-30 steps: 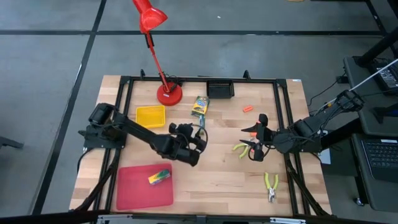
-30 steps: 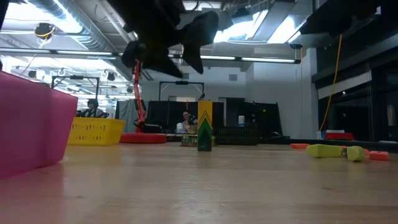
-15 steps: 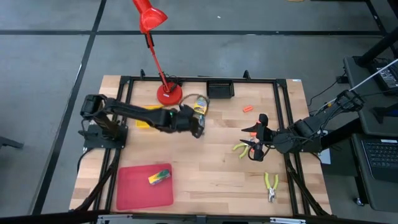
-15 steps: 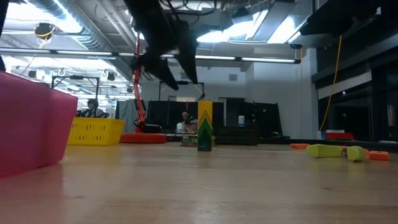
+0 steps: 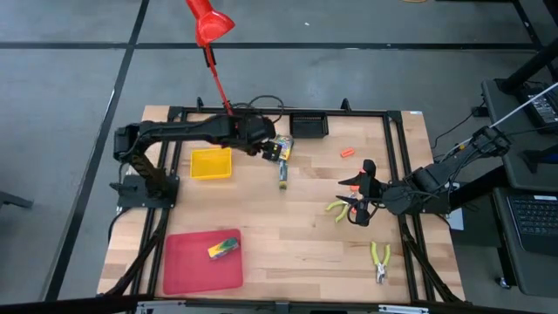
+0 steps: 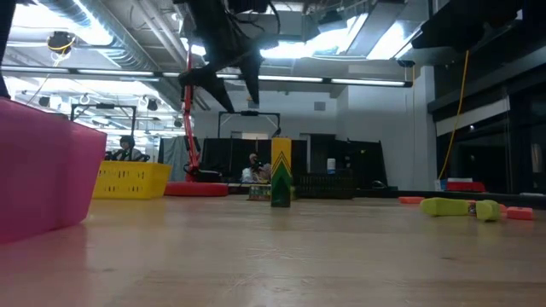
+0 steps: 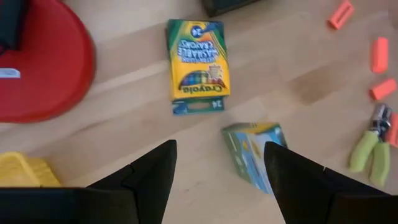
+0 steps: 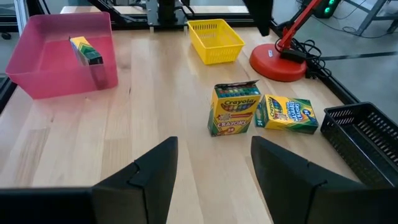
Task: Pick & Place School Supplies
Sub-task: Put the bottom crayon box into the pink bin, then put the crayon box into the pink bin
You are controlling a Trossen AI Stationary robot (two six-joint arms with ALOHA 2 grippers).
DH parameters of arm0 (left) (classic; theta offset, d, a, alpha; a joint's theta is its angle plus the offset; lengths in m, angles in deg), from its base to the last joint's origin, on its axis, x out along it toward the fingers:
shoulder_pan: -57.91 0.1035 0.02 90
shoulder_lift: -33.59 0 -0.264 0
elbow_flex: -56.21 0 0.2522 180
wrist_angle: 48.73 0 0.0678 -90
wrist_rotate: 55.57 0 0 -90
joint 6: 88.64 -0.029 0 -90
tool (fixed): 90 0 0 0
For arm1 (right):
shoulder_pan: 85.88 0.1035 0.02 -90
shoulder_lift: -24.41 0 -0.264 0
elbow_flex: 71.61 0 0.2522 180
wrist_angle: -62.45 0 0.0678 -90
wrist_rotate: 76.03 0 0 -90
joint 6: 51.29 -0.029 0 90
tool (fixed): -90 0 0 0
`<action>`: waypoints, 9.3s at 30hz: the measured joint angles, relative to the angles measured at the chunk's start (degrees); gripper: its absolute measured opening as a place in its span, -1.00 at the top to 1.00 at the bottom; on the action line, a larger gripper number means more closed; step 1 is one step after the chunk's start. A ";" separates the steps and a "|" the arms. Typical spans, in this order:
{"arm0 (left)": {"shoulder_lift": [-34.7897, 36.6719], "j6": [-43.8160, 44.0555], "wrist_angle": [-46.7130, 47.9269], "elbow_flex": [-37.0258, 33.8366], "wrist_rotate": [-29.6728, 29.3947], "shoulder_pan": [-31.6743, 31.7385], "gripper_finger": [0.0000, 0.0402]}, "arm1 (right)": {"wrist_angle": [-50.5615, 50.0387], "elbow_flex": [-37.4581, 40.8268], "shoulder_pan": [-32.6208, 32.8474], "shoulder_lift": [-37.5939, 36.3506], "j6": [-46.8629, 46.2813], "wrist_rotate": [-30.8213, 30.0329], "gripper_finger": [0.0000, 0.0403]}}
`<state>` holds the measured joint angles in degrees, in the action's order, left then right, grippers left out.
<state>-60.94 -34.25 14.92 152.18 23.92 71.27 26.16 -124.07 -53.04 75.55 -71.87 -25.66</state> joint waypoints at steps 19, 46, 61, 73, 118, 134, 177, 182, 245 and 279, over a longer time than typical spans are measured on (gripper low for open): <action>-16.34 2.38 7.03 14.78 5.72 -5.13 -0.19 | -3.46 0.01 0.00 -0.13 -2.07 0.20 -0.03; -19.68 3.41 6.51 14.82 5.15 -8.54 0.12 | -5.27 0.01 0.00 -0.13 -2.99 0.44 -0.03; -18.38 -4.05 7.40 14.76 -0.55 -9.99 0.98 | -6.90 0.02 0.00 -0.13 -4.40 0.68 -0.03; -6.93 7.43 19.46 14.78 -5.63 -24.49 0.99 | -7.99 0.02 2.52 -0.13 -7.14 -1.19 -0.03; -4.76 40.77 18.13 10.12 -4.29 -64.48 0.99 | -3.39 2.28 3.63 -0.11 -8.87 -4.52 -0.03; -4.78 38.95 15.48 4.06 -5.64 -64.62 0.99 | -3.22 2.82 3.63 -0.11 -9.42 -6.01 -0.03; -3.29 -4.53 7.02 -1.46 -21.40 -19.07 0.15 | -3.06 3.92 3.38 -0.11 -9.44 -9.03 -0.03; -3.25 -13.72 -5.93 -6.26 -14.59 -10.60 0.26 | -1.66 8.51 1.76 -0.11 -14.14 -7.34 -0.03; -11.95 -15.72 -36.03 -17.98 6.16 10.39 0.51 | 13.98 13.38 -2.49 -0.11 -4.46 2.71 -0.03; -11.89 -16.94 -35.33 -16.69 6.78 7.54 0.99 | 13.78 13.35 -2.47 -0.13 -4.12 3.68 -0.03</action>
<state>-72.83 -51.19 -20.40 135.48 30.70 78.81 39.94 -110.72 -55.51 75.41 -75.99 -21.98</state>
